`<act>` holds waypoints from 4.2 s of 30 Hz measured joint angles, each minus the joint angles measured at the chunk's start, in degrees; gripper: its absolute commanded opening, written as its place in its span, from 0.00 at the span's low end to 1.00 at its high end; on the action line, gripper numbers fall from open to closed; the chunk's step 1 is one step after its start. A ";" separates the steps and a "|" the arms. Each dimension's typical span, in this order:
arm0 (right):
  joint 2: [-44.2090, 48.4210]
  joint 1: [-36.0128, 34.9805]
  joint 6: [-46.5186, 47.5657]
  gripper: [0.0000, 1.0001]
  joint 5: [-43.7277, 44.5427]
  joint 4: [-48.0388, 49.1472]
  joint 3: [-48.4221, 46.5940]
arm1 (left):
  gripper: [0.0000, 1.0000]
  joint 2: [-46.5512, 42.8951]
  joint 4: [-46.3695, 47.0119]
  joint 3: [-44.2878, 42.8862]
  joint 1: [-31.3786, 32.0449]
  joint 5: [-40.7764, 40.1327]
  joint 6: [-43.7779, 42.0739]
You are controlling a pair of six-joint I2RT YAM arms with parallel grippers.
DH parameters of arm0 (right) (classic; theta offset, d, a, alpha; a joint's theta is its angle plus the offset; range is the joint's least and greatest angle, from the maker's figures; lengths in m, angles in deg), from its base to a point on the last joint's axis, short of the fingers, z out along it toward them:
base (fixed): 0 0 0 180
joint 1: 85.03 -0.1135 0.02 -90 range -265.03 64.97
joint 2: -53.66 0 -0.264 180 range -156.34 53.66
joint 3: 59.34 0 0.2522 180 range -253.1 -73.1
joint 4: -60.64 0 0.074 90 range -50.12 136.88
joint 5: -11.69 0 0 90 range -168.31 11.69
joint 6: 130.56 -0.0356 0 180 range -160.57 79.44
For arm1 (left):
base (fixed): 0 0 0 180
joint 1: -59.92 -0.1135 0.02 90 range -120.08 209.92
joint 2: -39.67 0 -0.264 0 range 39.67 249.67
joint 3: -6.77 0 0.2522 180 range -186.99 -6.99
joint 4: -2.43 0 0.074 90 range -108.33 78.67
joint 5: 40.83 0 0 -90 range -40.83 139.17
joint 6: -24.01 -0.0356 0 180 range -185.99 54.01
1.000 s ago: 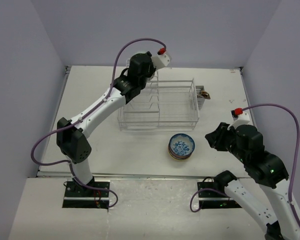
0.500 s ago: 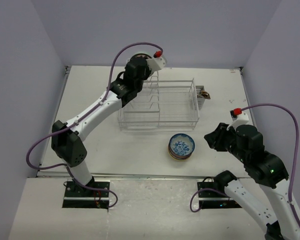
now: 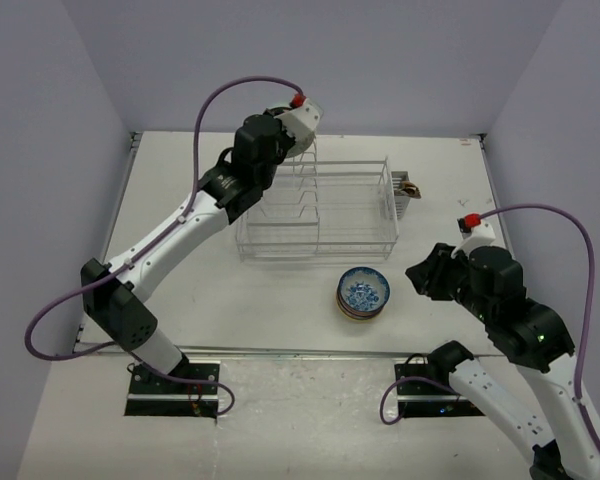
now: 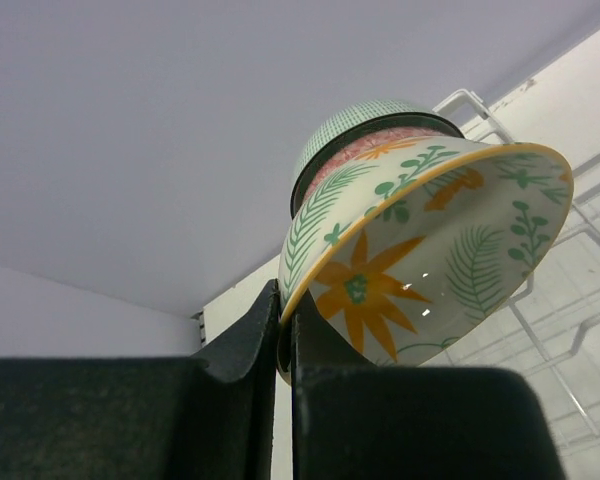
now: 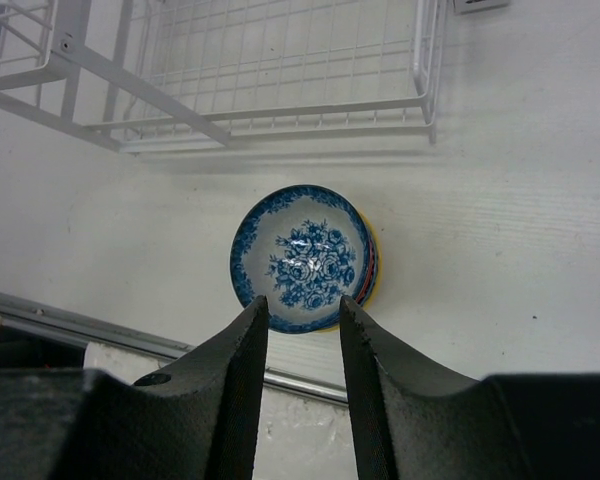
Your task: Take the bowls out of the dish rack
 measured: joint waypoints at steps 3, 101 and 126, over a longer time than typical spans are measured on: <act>-0.52 0.00 0.00 0.36 -0.02 0.55 0.00 | 0.00 -3.06 0.09 1.73 0.07 0.70 3.43; 1.88 0.00 3.54 0.49 -5.97 2.69 1.31 | 1.00 6.80 -6.91 -7.65 -0.72 2.34 12.59; 2.62 0.00 5.42 0.49 -7.50 0.79 0.74 | 0.20 16.11 -3.91 -16.24 -4.61 7.21 1.68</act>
